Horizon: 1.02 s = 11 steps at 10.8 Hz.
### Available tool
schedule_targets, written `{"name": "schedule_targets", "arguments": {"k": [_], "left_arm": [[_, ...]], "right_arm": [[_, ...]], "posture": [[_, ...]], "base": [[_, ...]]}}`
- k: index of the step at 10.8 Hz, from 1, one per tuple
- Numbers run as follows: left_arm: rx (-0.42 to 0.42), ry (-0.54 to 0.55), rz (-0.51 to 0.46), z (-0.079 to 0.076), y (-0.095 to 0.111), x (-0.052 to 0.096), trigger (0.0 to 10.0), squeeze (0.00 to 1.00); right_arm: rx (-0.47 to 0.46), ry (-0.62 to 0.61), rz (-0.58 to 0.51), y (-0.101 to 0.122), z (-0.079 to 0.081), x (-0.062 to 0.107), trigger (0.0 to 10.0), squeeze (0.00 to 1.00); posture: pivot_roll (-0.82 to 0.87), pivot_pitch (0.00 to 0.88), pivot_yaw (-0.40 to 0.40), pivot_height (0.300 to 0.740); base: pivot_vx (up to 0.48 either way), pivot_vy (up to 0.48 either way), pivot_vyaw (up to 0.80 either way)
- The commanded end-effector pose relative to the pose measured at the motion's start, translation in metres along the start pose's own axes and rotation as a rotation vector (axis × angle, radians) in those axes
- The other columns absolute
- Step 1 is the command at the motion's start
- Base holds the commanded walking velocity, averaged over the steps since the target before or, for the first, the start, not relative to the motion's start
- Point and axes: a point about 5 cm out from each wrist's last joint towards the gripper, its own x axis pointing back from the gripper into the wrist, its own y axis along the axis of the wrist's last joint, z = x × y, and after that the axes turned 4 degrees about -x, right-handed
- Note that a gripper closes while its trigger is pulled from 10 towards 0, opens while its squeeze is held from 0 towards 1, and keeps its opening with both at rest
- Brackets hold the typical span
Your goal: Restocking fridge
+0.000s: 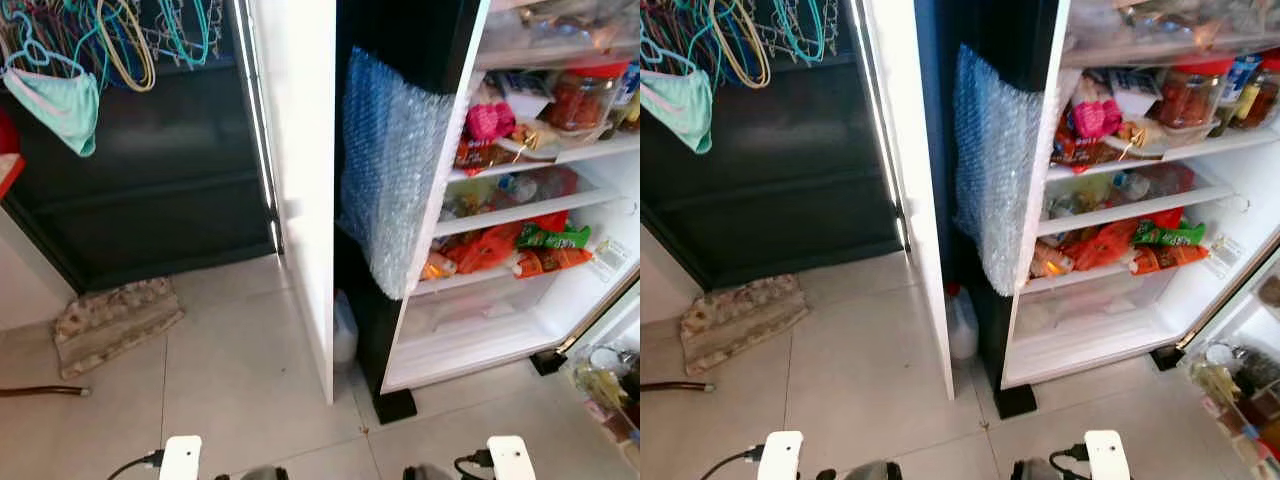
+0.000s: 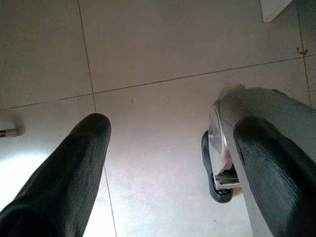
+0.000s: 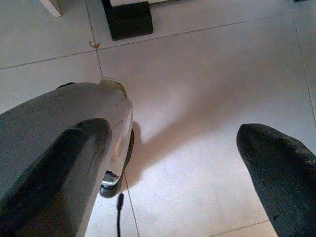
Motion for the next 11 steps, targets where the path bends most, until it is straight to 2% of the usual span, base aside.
{"name": "schedule_targets", "arguments": {"k": [1,3,4,8,11], "left_arm": [[-0.018,-0.004,0.025,0.0013,-0.0050,0.0009,10.0,0.00],[-0.023,-0.006,0.025,0.0014,-0.0046,0.0008,10.0,0.00],[-0.023,-0.007,0.025,0.0014,-0.0044,0.0008,10.0,0.00],[-0.018,-0.007,0.030,0.0018,-0.0050,0.0008,10.0,0.00],[-0.018,-0.008,0.033,0.0012,-0.0054,0.0008,10.0,0.00]], "right_arm": [[-0.006,0.011,0.034,-0.0088,0.0035,0.0007,10.0,0.00],[-0.013,0.010,0.033,-0.0090,0.0043,0.0006,10.0,0.00],[-0.016,0.010,0.033,-0.0089,0.0045,0.0006,10.0,0.00],[-0.038,0.011,0.024,-0.0080,0.0049,0.0005,10.0,0.00],[-0.048,0.000,0.021,-0.0081,0.0037,0.0006,10.0,0.00]], "posture": [[0.02,0.008,0.043,0.689],[0.02,0.002,0.044,0.734],[0.02,0.001,0.045,0.740],[0.02,0.011,0.046,0.740],[0.02,0.016,0.043,0.740]], "base": [[0.000,0.000,0.00],[0.000,0.000,0.00],[0.000,0.000,0.00],[0.000,0.000,0.00],[0.000,0.339,0.00]]}}
